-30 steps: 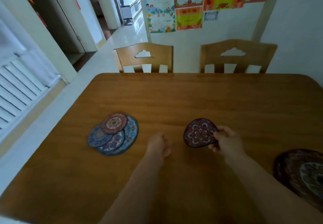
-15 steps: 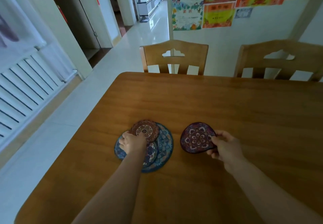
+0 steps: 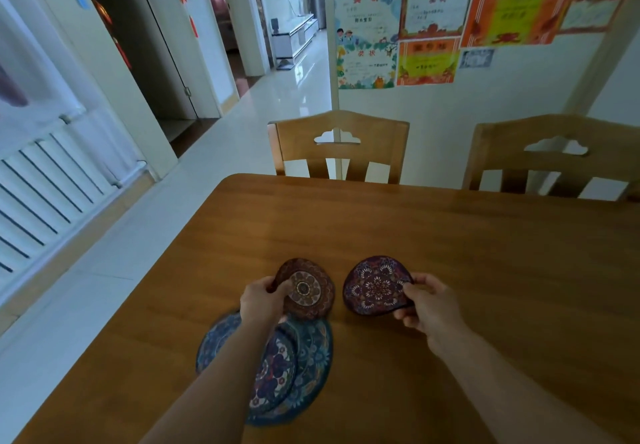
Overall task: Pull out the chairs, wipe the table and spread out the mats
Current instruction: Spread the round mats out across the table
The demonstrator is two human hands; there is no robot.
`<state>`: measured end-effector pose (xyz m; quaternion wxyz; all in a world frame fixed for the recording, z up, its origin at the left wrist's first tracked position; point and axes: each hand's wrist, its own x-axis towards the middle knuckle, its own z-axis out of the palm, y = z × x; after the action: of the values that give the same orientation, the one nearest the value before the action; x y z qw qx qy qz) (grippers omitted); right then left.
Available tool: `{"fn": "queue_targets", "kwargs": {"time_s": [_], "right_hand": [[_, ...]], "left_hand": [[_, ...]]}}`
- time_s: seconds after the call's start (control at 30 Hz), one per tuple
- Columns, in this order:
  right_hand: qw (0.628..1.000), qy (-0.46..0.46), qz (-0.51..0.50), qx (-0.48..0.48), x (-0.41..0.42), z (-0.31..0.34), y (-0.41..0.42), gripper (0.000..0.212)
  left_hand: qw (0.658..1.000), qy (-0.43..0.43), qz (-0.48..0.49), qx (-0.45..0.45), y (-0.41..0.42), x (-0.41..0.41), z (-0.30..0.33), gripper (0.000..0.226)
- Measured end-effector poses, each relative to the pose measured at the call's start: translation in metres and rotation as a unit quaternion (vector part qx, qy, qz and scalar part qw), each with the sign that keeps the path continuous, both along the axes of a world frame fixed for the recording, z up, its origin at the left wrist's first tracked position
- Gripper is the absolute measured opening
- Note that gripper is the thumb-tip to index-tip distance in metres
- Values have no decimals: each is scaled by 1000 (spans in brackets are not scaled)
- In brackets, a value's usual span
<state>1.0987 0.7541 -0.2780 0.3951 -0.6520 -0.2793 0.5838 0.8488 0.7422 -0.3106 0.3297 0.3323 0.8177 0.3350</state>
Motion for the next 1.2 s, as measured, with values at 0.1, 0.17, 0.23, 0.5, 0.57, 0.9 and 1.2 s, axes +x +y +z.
{"fn": "queue_targets", "kwargs": {"time_s": [0.1,0.17,0.23,0.5,0.57,0.9,1.2], "right_hand": [[999,18,-26,-9,3,-6,25,17],[998,33,-49,-16,5,-8,39,14],[996,48,-73,-20,6,-11,53,13],[989,81,-123,-1,11,-30,85,14],[988,80,-129,-4,14,-35,87,15],[982,73,-172,-9,39,-46,92,16],[973,46,-226,4,126,-40,95,18]], "left_hand": [[989,-138,51,30,34,9,3,39],[972,-212,89,44,56,15,4,49],[955,-267,116,66,81,19,7,49],[930,-327,142,90,153,16,-4,43],[935,-312,154,69,156,13,-12,41],[957,-204,178,102,138,34,-11,34],[954,-290,-6,82,118,153,-5,24]]}}
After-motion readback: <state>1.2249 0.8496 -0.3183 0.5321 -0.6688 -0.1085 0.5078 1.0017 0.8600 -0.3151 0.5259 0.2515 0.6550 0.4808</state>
